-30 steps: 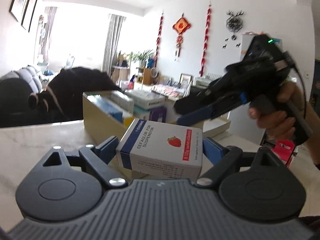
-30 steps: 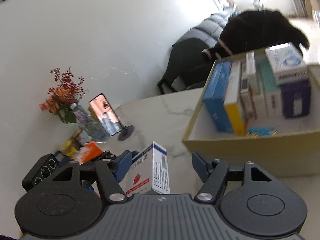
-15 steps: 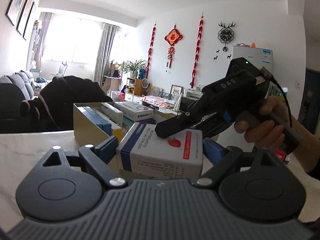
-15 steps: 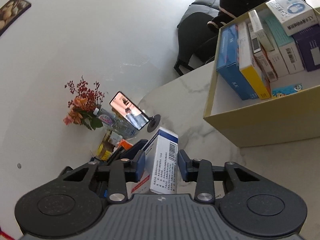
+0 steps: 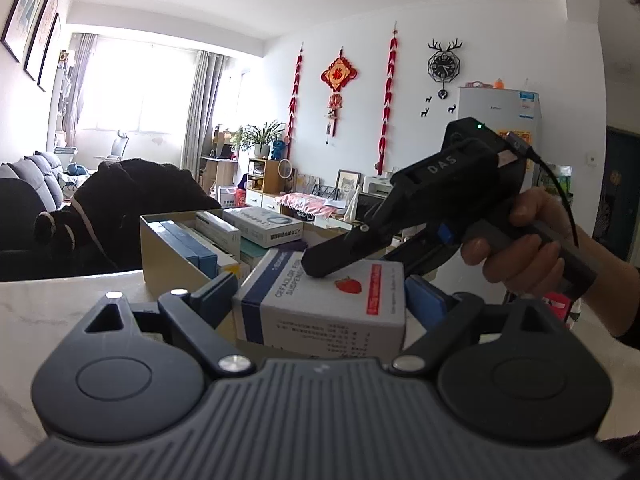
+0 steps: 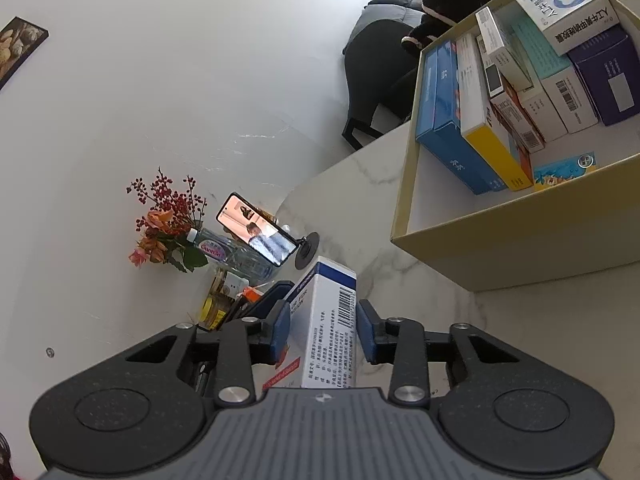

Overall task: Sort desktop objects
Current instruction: 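Carry the strawberry box into the tan box and open the left gripper while the right gripper lifts its box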

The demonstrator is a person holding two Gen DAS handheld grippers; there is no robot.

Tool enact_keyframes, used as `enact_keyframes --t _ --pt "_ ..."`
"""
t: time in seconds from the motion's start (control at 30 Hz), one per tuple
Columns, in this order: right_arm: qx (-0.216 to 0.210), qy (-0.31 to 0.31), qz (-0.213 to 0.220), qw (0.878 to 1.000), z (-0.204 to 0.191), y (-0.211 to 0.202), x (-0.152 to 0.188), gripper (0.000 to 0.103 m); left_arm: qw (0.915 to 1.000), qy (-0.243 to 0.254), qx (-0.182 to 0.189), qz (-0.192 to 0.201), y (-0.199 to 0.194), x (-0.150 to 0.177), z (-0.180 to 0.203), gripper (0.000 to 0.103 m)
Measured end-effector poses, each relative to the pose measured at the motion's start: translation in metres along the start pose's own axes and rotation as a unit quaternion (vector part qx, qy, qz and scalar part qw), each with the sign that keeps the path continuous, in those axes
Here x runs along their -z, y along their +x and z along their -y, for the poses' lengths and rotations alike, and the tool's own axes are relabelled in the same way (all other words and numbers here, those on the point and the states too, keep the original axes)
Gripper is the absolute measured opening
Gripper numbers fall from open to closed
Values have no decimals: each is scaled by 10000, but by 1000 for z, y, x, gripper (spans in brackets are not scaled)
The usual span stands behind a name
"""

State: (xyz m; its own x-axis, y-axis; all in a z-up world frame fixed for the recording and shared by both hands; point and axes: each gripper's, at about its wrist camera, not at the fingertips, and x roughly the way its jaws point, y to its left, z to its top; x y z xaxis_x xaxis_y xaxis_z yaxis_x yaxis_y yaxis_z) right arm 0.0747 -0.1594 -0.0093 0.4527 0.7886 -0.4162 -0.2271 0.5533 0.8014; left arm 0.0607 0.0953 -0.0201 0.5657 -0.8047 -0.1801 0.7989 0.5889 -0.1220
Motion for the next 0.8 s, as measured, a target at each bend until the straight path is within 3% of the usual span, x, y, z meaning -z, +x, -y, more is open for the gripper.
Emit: enact_keyframes --t 0.63,0.8 --pt "117 318 379 9987 13 -9 -11 32 9998 -84 -160 -17 1 -4 5 96" --pt "321 339 753 9961 19 -24 -26 32 9996 -163 -229 -54 -1 -3 2 96"
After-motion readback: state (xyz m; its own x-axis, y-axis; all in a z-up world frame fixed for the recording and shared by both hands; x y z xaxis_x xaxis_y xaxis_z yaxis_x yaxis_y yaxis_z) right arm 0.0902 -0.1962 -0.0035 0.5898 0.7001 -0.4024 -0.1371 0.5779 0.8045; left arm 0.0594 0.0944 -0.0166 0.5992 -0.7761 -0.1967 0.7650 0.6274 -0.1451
